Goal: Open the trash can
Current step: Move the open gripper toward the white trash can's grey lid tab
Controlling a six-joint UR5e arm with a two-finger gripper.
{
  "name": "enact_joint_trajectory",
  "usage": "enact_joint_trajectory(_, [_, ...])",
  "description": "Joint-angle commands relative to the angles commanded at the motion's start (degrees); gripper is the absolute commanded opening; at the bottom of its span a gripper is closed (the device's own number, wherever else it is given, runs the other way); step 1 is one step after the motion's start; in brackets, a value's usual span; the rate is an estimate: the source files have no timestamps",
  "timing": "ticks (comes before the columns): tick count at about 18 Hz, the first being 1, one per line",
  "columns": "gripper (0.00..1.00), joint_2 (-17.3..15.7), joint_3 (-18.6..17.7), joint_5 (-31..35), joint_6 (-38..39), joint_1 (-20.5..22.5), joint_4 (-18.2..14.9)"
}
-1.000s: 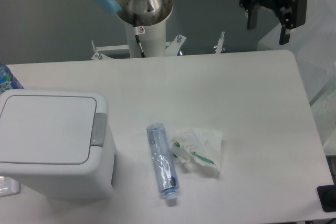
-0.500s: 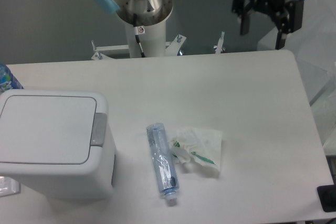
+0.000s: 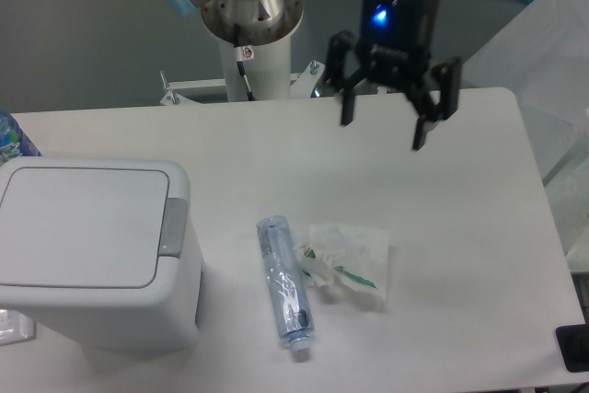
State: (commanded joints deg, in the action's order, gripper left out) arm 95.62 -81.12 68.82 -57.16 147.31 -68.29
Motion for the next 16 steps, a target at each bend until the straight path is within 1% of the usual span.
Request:
enact_joint_trajectory(3, [1.0, 0.0, -0.09, 0.09, 9.84, -1.32, 0.62])
enact_joint_trajectory(5, [1.0, -0.09, -0.61, 0.09, 14.25, -2.72, 0.7])
enact_joint_trajectory(9, [1.0, 1.4, -0.53, 0.0, 20.23, -4.66, 1.05])
enact_joint_trajectory(12, [1.0, 2.98, -0.53, 0.0, 25.14, -6.77, 3.07])
enact_joint_trajectory(14, [1.0, 3.69, -0.53, 0.0, 28.93, -7.39, 4.65])
enact_joint_trajectory(16, [1.0, 3.96, -0.7, 0.0, 29.91, -7.57, 5.54])
